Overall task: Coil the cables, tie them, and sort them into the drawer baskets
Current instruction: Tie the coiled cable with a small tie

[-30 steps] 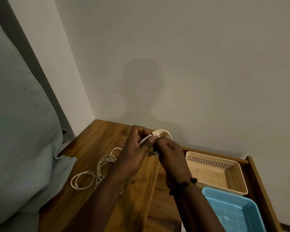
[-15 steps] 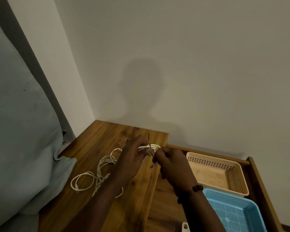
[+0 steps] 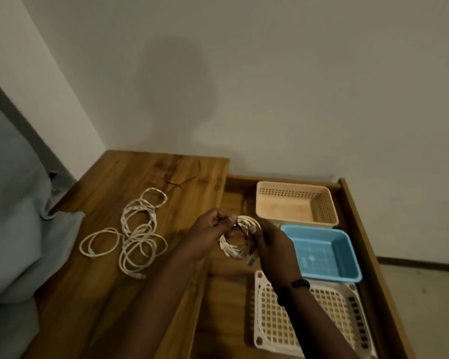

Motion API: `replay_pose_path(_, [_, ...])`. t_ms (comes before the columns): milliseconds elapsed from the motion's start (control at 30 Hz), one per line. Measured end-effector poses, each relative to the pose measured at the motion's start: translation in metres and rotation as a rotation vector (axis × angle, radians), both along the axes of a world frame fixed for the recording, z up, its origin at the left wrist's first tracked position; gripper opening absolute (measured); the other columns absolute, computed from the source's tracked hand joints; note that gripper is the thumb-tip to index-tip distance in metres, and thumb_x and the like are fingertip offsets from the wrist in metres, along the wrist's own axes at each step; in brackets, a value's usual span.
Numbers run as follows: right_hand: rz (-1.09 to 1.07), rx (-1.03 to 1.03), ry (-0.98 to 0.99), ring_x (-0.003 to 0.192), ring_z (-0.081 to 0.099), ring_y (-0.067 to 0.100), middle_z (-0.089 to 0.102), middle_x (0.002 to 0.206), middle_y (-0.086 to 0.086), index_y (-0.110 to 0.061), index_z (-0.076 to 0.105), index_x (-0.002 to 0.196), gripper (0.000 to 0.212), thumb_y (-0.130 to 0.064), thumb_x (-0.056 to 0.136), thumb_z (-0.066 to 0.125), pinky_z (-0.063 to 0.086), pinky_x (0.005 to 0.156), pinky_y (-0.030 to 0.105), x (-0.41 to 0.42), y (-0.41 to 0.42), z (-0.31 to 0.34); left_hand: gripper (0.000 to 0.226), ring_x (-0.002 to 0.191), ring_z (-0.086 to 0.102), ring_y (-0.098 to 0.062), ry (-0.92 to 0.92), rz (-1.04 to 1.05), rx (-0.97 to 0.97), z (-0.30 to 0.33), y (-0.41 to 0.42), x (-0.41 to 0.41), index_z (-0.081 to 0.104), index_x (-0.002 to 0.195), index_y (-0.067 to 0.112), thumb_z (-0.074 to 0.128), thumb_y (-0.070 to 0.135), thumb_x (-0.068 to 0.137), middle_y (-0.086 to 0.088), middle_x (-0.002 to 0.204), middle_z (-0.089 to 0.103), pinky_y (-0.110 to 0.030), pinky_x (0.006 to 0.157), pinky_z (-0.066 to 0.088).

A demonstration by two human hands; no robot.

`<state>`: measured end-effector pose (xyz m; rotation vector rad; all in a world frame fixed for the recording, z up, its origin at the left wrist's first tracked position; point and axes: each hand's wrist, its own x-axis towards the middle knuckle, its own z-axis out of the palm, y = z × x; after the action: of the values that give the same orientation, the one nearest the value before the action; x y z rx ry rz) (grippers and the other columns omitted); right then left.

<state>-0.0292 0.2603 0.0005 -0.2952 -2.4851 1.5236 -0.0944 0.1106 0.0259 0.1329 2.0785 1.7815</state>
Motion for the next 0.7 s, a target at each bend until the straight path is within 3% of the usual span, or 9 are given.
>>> replay_pose_path(100, [-0.137, -0.099, -0.093, 0.064, 0.069, 0.013, 0.073, 0.076, -0.002, -0.028, 0.061, 0.105, 0.015, -0.038, 0.094, 0.057, 0.057, 0.068, 0.041, 0.034, 0.019, -0.030, 0.026, 0.075, 0.065, -0.012, -0.157, -0.020, 0.024, -0.038, 0.030, 0.021, 0.063, 0.106, 0.004, 0.061, 0.027, 0.094, -0.007, 0.086, 0.070, -0.019, 0.061, 0.049])
replay_pose_path(167, [-0.173, -0.115, -0.119, 0.065, 0.069, 0.012, 0.072, 0.079, -0.003, -0.026, 0.060, 0.101, 0.015, -0.037, 0.091, 0.062, 0.057, 0.066, 0.040, 0.058, 0.030, -0.046, 0.024, 0.070, 0.065, -0.009, -0.211, -0.009, 0.019, -0.060, 0.049, 0.033, 0.062, 0.106, 0.002, 0.061, 0.023, 0.094, -0.007, 0.085, 0.070, -0.017, 0.058, 0.051])
replay_pose_path(300, [-0.301, -0.122, -0.173, 0.065, 0.068, 0.014, 0.071, 0.081, -0.005, -0.026, 0.065, 0.100, 0.012, -0.029, 0.089, 0.067, 0.055, 0.064, 0.036, 0.093, 0.051, -0.078, 0.029, 0.075, 0.067, -0.013, -0.231, -0.067, -0.075, -0.092, 0.090, 0.051, 0.059, 0.107, -0.001, 0.065, 0.024, 0.092, -0.011, 0.096, 0.070, -0.035, 0.080, 0.051])
replay_pose_path(400, [-0.448, -0.274, -0.246, 0.052, 0.065, 0.018, 0.072, 0.067, 0.001, -0.022, 0.069, 0.088, 0.006, -0.022, 0.091, 0.064, 0.055, 0.059, 0.039, 0.108, 0.071, -0.103, 0.028, 0.083, 0.067, -0.013, -0.247, -0.156, -0.122, -0.112, 0.119, 0.063, 0.059, 0.107, 0.003, 0.065, 0.027, 0.092, -0.007, 0.103, 0.069, -0.028, 0.077, 0.049])
replay_pose_path(533, [-0.620, -0.319, -0.348, 0.054, 0.066, 0.021, 0.070, 0.059, 0.002, -0.020, 0.071, 0.082, 0.010, -0.023, 0.090, 0.065, 0.055, 0.060, 0.039, 0.118, 0.103, -0.133, 0.028, 0.091, 0.064, -0.011, -0.294, -0.335, -0.156, -0.132, 0.157, 0.071, 0.061, 0.112, 0.010, 0.068, 0.025, 0.090, -0.001, 0.105, 0.069, -0.020, 0.069, 0.045])
replay_pose_path(633, [-0.724, -0.366, -0.398, 0.060, 0.068, 0.019, 0.071, 0.064, 0.001, -0.017, 0.073, 0.085, 0.006, -0.019, 0.088, 0.067, 0.057, 0.062, 0.036, 0.127, 0.123, -0.158, 0.031, 0.097, 0.065, -0.018, -0.308, -0.454, -0.215, -0.155, 0.183, 0.076, 0.060, 0.115, 0.013, 0.071, 0.012, 0.086, -0.003, 0.109, 0.068, -0.029, 0.076, 0.051])
replay_pose_path(700, [-0.758, -0.425, -0.449, 0.062, 0.069, 0.022, 0.072, 0.067, 0.005, -0.016, 0.073, 0.088, 0.007, -0.020, 0.087, 0.068, 0.058, 0.066, 0.039, 0.131, 0.130, -0.171, 0.031, 0.099, 0.066, -0.021, -0.286, -0.469, -0.286, -0.165, 0.196, 0.082, 0.060, 0.114, 0.017, 0.068, 0.008, 0.086, -0.002, 0.112, 0.067, -0.032, 0.073, 0.051])
